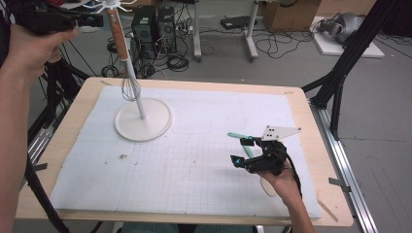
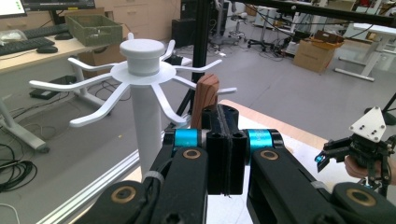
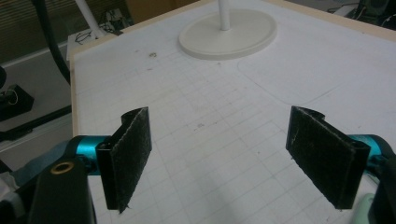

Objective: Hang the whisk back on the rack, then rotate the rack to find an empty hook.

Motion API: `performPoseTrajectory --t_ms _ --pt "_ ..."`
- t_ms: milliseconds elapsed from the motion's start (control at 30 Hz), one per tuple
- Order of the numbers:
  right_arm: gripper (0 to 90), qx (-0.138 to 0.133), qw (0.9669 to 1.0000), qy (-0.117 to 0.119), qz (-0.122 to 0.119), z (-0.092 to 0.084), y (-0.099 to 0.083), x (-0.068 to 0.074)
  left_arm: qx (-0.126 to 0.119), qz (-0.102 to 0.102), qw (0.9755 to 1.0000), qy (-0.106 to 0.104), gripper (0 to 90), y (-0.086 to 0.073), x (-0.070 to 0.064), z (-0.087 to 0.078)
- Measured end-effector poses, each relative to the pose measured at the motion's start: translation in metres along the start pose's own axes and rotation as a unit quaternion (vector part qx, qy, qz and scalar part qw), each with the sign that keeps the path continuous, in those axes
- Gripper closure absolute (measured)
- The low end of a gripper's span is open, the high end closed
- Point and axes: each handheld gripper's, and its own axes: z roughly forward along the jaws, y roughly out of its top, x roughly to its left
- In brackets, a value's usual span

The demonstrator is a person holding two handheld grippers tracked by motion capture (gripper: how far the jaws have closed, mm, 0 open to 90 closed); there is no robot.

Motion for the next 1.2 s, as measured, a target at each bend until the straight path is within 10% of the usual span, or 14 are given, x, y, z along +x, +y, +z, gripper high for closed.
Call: performPoseTrajectory --t_ms 1200 --pt "20.9 -0.004 1.0 0.005 -0.005 -0.004 0.0 0.003 -0.003 0.005 1.0 -0.005 89.6 0.005 -0.006 0.015"
